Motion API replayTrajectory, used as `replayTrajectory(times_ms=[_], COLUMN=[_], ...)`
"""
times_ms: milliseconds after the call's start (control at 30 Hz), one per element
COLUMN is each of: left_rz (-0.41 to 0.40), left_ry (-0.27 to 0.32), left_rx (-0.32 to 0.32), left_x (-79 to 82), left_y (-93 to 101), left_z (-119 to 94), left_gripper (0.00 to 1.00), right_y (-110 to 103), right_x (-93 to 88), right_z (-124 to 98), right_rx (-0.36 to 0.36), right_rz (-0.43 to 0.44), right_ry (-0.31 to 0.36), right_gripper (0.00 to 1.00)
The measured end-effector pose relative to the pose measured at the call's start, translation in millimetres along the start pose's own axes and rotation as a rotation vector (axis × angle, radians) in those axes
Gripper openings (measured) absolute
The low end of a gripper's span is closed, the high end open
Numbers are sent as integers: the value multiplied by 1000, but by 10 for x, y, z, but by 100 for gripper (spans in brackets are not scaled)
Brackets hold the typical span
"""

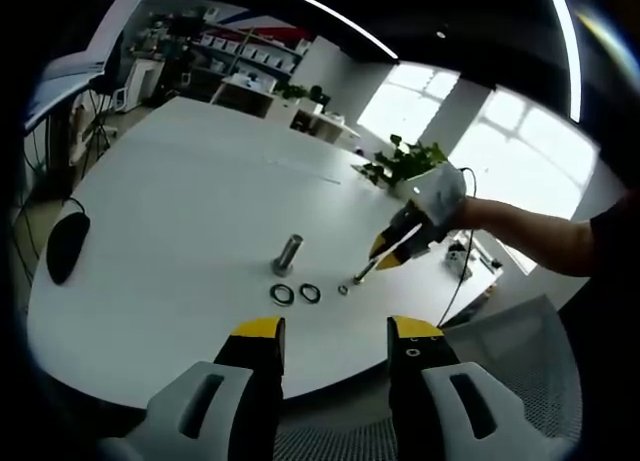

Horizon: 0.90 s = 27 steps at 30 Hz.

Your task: Place the washer onto the threaded stud by aligning its center hole with the stud, sliding it down to the base, and recovering from edge contact or off-axis alignment until the washer reaches the visible bottom stop.

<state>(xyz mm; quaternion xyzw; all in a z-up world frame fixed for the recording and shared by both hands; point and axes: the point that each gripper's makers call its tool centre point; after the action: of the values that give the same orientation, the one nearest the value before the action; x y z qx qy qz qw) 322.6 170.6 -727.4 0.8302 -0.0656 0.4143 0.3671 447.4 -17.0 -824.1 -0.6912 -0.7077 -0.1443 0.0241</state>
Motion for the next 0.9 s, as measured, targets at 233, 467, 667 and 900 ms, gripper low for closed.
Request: replayTrajectory(times_ms=[233, 467, 667, 900], left_rz=[-2, -2, -4, -8], left_ry=[-6, -7, -5, -11], left_rx=[0, 1, 2, 2], left_x=[-10, -12, -8, -20], left_y=[-7, -9, -10, -10], left_z=[4, 1, 3, 6], left_gripper=[39, 39, 39, 39], right_y=[-44, -47, -40, -49], right_x=[-35, -80, -104, -123], right_z=[85, 201, 255, 309], right_rx=[15, 23, 25, 28], right_rz=[-1, 1, 5, 3], right_ry=[-16, -29, -30, -34], right_gripper=[13, 13, 13, 13])
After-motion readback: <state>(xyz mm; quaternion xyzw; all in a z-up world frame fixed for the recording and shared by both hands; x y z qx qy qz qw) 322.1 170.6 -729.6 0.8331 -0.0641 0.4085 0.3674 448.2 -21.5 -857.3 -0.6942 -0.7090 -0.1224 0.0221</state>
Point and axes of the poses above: the point that each gripper's makers call its tool centre point, and the gripper's own axes: z roughly forward along the fingers, y roughly to its right, x roughly out of its top, and after that the axes turned 7 degrees about -x, right-handed
